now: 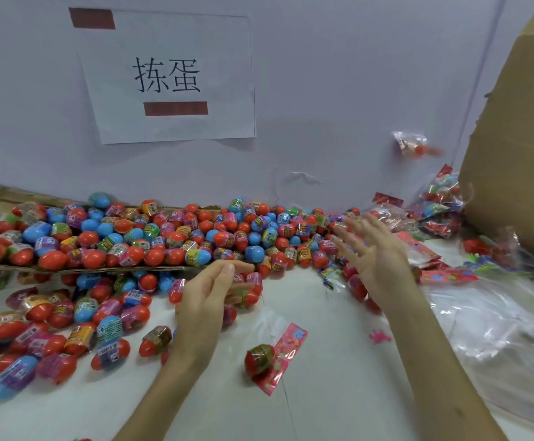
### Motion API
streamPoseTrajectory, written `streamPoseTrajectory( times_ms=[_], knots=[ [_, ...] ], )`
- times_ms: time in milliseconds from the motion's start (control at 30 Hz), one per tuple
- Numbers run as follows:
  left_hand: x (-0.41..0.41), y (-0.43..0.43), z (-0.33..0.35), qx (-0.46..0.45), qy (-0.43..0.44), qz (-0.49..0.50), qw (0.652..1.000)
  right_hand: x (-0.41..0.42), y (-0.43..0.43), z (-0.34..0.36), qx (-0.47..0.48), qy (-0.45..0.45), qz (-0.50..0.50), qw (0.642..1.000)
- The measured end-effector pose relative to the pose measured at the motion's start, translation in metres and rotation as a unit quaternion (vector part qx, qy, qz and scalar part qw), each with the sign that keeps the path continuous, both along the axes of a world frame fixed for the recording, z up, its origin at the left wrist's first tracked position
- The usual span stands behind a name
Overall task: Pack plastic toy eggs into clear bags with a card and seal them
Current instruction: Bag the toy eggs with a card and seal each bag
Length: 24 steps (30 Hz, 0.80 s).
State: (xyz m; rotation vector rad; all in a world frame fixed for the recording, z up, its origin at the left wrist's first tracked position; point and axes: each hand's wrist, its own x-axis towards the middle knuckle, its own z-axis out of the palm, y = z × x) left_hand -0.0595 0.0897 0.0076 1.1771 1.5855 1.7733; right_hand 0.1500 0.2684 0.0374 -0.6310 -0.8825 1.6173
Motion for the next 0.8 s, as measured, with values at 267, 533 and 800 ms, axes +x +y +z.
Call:
streamPoseTrajectory(
  times_ms=[267, 533, 800],
  knots=[
    [0.016, -0.009, 0.016, -0.044, 0.236, -0.089, 0.967, -0.035, -0.035, -0.005, 0.168, -0.306, 0.017, 0.937],
    [-0.008, -0.099, 0.044, -0.045, 0.535, -0.097, 0.838, -0.064, -0.098, 0.004, 0.443, -0.464, 0.236, 0.73],
    [-0.101, -0.224, 0.009, -0.384, 0.611, 0.027, 0.692, -0.04, -0.133, -0.03, 0.634, -0.555, 0.184, 0.506]
  ],
)
